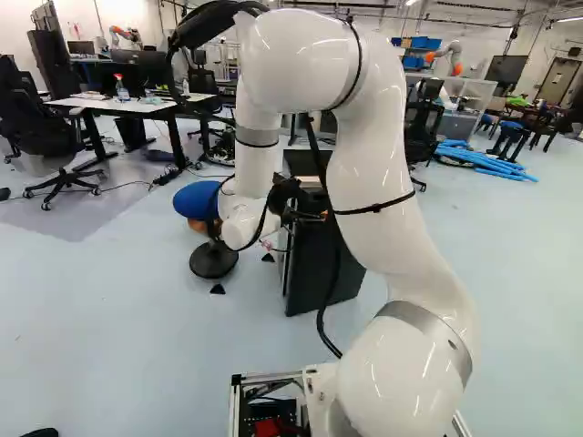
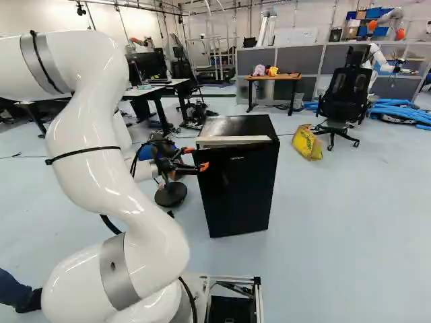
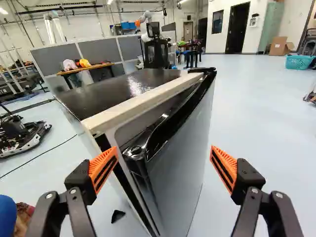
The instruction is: Grab a drink from the fridge
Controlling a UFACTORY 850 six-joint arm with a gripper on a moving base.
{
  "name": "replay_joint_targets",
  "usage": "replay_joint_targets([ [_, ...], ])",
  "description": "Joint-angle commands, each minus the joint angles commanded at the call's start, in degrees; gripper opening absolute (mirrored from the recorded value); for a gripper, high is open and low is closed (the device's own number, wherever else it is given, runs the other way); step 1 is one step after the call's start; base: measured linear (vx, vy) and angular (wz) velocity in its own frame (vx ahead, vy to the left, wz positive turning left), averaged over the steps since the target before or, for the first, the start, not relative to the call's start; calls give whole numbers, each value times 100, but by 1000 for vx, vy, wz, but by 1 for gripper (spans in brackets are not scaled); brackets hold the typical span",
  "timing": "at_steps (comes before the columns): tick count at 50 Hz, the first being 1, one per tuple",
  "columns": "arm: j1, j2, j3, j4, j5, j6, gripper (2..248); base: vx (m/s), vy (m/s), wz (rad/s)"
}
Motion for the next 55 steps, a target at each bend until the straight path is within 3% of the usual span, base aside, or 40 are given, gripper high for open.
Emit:
replay_joint_targets([
  [55,-56,-82,-157,908,0,0,247,0,0,0],
])
